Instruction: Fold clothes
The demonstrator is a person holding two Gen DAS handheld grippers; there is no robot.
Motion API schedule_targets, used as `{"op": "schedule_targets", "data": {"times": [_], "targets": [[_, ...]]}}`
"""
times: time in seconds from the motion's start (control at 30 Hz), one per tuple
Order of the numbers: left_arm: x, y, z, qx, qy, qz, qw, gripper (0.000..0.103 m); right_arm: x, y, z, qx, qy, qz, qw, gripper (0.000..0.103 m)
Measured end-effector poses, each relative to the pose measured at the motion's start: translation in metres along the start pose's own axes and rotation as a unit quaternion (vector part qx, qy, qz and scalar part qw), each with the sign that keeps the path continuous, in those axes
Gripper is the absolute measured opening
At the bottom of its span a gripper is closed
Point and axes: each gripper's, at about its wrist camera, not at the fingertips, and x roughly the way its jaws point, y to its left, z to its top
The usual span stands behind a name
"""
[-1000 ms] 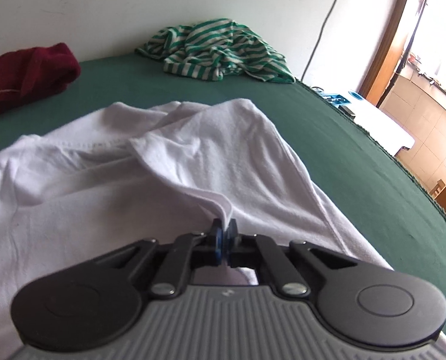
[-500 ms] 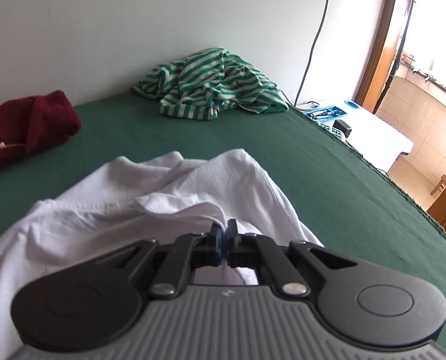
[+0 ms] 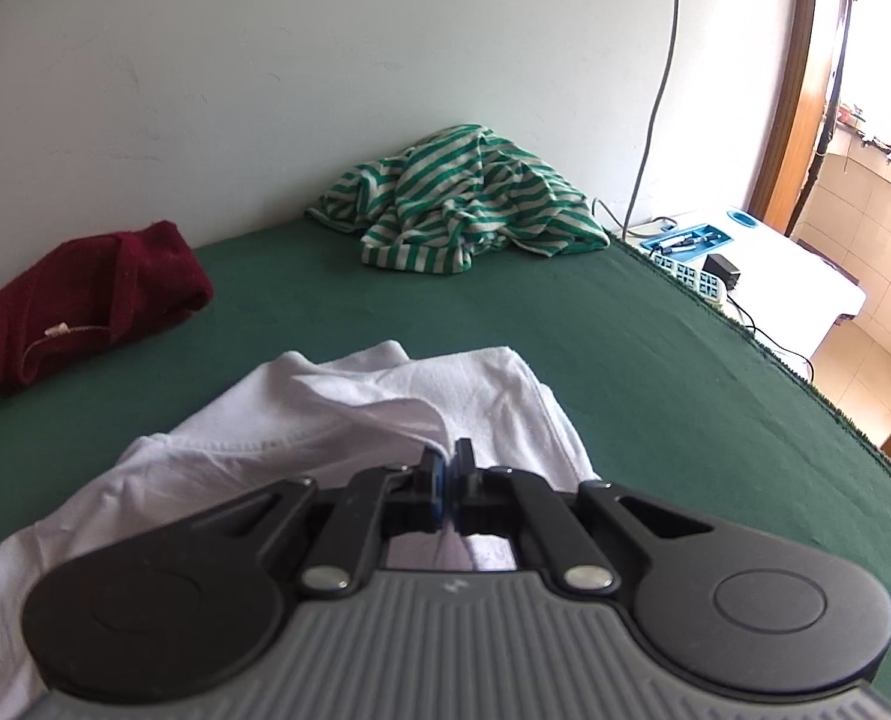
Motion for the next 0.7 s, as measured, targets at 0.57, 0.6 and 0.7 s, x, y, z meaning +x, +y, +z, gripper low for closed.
{"op": "schedule_targets", "data": {"times": [0.57, 0.6, 0.7], "targets": [[0.018, 0.060, -0.016, -0.020, 0.039, 0.051, 0.9977, 0.000, -0.004, 0.087, 0.000, 0.016, 0.060, 0.194, 0.979, 0.011], [0.020, 0.062, -0.018, -0.021, 0.042, 0.050, 0.9976, 0.000, -0.007, 0.088, -0.001, 0.017, 0.060, 0.199, 0.978, 0.011], [0.024, 0.067, -0.024, -0.023, 0.047, 0.049, 0.9974, 0.000, -0.020, 0.085, -0.003, 0.006, 0.046, 0.171, 0.984, 0.021]]}}
